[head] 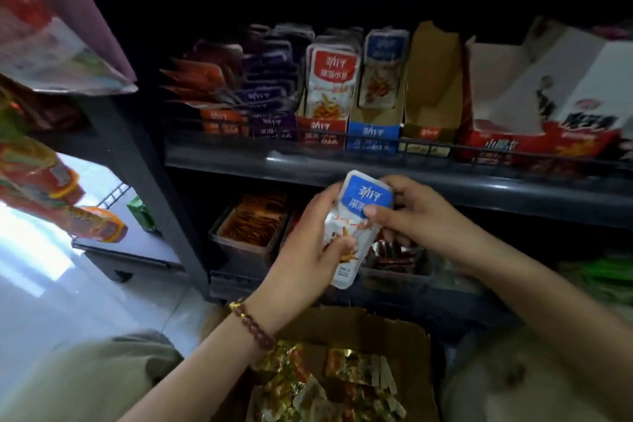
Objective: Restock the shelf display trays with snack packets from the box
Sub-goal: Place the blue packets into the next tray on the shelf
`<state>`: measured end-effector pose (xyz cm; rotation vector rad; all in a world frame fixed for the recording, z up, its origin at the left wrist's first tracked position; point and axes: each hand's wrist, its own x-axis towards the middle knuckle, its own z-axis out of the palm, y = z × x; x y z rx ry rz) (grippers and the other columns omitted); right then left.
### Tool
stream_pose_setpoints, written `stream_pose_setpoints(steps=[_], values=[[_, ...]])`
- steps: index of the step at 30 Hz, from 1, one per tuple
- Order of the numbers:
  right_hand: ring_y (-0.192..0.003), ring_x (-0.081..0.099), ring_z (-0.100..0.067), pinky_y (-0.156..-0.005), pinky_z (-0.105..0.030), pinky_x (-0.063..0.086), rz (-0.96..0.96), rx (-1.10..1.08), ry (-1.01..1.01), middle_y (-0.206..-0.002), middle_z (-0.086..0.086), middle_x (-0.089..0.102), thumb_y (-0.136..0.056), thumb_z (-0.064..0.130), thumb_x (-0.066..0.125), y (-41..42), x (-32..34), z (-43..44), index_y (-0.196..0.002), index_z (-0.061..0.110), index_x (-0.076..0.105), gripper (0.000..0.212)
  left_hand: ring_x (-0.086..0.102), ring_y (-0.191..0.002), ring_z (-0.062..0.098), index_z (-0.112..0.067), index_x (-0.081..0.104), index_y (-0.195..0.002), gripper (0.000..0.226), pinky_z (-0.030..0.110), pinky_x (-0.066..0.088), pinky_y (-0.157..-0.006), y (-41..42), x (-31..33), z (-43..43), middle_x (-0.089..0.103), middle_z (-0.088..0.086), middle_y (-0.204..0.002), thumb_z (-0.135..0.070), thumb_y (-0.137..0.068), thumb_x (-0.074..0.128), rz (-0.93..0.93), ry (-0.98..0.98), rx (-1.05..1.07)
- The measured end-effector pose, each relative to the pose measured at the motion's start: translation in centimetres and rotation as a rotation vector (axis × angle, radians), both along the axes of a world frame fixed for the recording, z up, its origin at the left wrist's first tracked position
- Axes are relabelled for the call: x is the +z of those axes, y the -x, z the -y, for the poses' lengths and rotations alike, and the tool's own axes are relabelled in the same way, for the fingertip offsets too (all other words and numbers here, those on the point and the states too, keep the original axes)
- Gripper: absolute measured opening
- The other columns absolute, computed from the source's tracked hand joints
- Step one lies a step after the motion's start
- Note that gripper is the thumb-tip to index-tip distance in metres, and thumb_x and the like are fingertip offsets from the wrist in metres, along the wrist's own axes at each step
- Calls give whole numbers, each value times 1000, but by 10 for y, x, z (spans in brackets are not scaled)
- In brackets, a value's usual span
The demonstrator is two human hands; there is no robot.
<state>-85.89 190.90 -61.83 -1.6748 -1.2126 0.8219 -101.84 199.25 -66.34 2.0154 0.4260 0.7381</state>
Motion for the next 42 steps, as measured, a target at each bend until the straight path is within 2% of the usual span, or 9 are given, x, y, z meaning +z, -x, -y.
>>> stream_pose_setpoints(steps=[5,12,17,20,23,30,34,37,42], values=[[-68,61,7,-55,-10,45,-246,-141,-263,-88,13,65,-84,19,68,-17,17,-9,-112,27,55,32,52,-118,6,-35,34,-139,57,27,50,-92,-44,27,-13,46,-4,-133,-7,-95,54,148,-31,-56],[-87,64,-14,-75,-31,52,-17,-162,-580,-94,5,67,-82,13,70,-26,30,-28,-102,24,57,26,36,-111,-22,-19,8,-152,69,-1,34,-89,-74,43,-45,26,-12,-131,-21,-96,50,127,-380,29],[-87,65,-6,-74,-23,52,-44,-366,-844,-93,3,64,-87,4,64,-51,60,-57,-100,16,53,20,5,-133,-19,-30,-13,-148,86,4,16,-108,-93,35,-45,7,-23,-139,-35,-94,54,186,-401,214],[-88,62,-2,-77,-20,50,92,-428,-940,-95,7,60,-88,6,62,-73,80,-87,-99,22,48,24,7,-143,12,-19,3,-149,74,35,15,-118,-103,26,-59,5,-1,-150,-40,-94,48,82,-667,374],[-91,61,-3,-78,-21,52,286,-381,-830,-97,8,58,-89,8,62,-94,93,-116,-103,20,47,23,23,-138,24,-9,31,-138,55,49,16,-114,-111,18,-75,25,9,-143,-37,-92,43,-17,-975,370],[-93,64,-11,-83,-33,54,490,-376,-543,-100,2,65,-88,20,66,-126,110,-126,-103,19,57,18,39,-129,21,-15,46,-120,39,45,18,-111,-116,6,-92,52,5,-123,-41,-90,43,-70,-1056,342],[-81,54,-1,-63,-11,39,801,-395,-455,-91,14,57,-87,32,65,-126,106,-129,-108,20,59,25,40,-126,22,-16,46,-122,44,43,13,-112,-117,4,-93,45,3,-123,-46,-90,41,-66,-1096,354],[-80,52,-1,-62,-13,43,873,-383,-426,-94,9,59,-90,29,62,-127,101,-133,-114,19,57,27,42,-124,22,-15,49,-122,46,45,18,-110,-119,5,-94,54,4,-121,-47,-90,40,-82,-1115,359],[-64,45,8,-50,-2,36,748,-468,-393,-85,13,52,-90,25,62,-128,94,-137,-113,19,54,25,44,-123,22,-13,49,-124,47,44,20,-109,-120,4,-94,55,6,-121,-46,-91,39,-71,-1128,378]])
